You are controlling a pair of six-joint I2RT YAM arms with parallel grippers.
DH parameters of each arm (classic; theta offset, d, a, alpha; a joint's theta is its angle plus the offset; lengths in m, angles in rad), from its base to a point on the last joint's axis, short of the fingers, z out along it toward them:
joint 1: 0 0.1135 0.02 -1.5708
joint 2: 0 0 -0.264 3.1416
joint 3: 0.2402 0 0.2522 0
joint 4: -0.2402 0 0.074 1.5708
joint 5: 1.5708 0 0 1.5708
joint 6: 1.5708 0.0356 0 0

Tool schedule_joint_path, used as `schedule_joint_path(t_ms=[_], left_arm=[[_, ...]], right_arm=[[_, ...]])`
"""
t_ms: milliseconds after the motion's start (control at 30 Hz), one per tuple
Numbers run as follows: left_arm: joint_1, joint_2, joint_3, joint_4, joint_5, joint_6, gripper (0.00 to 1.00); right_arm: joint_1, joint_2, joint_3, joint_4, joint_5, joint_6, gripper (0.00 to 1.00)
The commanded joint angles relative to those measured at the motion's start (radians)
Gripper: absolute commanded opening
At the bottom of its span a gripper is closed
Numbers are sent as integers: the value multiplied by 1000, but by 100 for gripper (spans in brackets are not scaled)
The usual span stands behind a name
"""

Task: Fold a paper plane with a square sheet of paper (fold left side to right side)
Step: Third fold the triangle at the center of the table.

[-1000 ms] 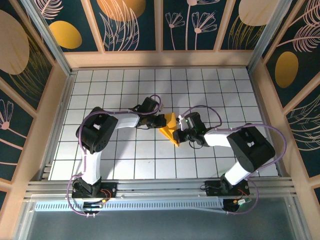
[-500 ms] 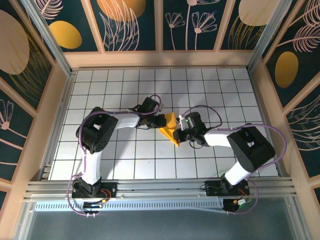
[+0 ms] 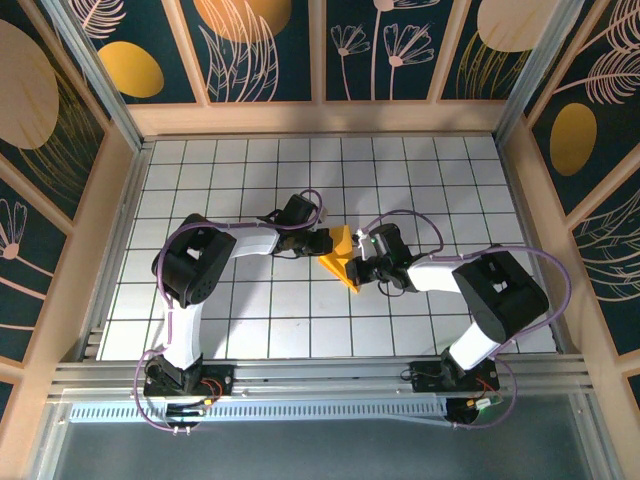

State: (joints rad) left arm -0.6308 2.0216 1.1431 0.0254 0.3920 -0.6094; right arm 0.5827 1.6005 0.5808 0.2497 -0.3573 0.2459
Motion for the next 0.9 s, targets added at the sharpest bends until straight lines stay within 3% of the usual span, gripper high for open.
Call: schedule_joint_path(t_ms=[0, 733, 867], left_arm=[[-6, 69, -17, -86, -70, 5, 0], [-5, 48, -13, -90, -84, 1, 0], [1, 11, 21, -131, -118, 20, 5]], right_arm=[[-9, 3, 25, -8, 12, -3, 0], [-9, 60, 31, -29, 32, -13, 0], [-9, 71, 25, -44, 35, -19, 0]])
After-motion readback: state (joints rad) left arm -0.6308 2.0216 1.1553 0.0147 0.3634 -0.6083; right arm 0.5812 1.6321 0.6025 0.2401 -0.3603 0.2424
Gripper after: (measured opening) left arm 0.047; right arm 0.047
